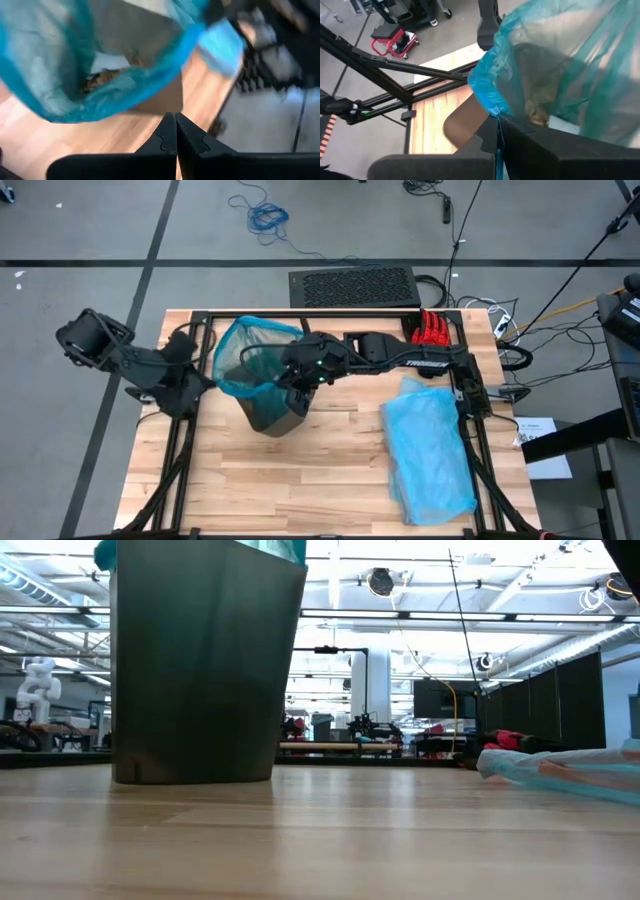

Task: Place trash/remove bag and relplace
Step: Close the blue trash bag in the trash bin

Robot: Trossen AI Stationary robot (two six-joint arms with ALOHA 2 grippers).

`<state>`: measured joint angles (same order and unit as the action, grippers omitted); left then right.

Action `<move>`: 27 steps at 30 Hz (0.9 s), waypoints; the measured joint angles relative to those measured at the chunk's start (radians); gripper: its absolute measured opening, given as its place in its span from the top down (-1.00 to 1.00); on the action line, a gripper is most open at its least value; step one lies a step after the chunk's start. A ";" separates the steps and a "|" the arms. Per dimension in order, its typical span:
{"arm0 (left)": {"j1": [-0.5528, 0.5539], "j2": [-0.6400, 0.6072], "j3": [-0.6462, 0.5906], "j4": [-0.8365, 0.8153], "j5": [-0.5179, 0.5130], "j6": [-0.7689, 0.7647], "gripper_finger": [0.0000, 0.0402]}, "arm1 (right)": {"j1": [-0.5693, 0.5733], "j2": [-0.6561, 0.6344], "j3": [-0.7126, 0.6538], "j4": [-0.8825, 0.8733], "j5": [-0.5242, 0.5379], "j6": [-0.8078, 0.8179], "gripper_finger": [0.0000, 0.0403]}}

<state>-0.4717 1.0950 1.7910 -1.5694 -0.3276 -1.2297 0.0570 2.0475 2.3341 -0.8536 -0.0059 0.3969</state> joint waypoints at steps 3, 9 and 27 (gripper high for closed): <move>-0.051 -0.036 -0.077 -0.004 -0.166 -0.212 1.00 | -0.002 -0.008 0.000 -0.011 -0.003 -0.044 1.00; -0.168 -0.050 -0.260 0.056 -0.281 -0.508 1.00 | -0.019 -0.023 0.000 -0.089 -0.026 -0.110 1.00; -0.435 -0.048 -0.497 0.437 -0.660 -0.589 1.00 | -0.108 -0.062 0.000 -0.135 -0.079 -0.271 1.00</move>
<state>-0.9071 1.0473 1.2938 -1.1325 -0.9872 -1.8192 -0.0511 1.9854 2.3344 -0.9889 -0.0849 0.1258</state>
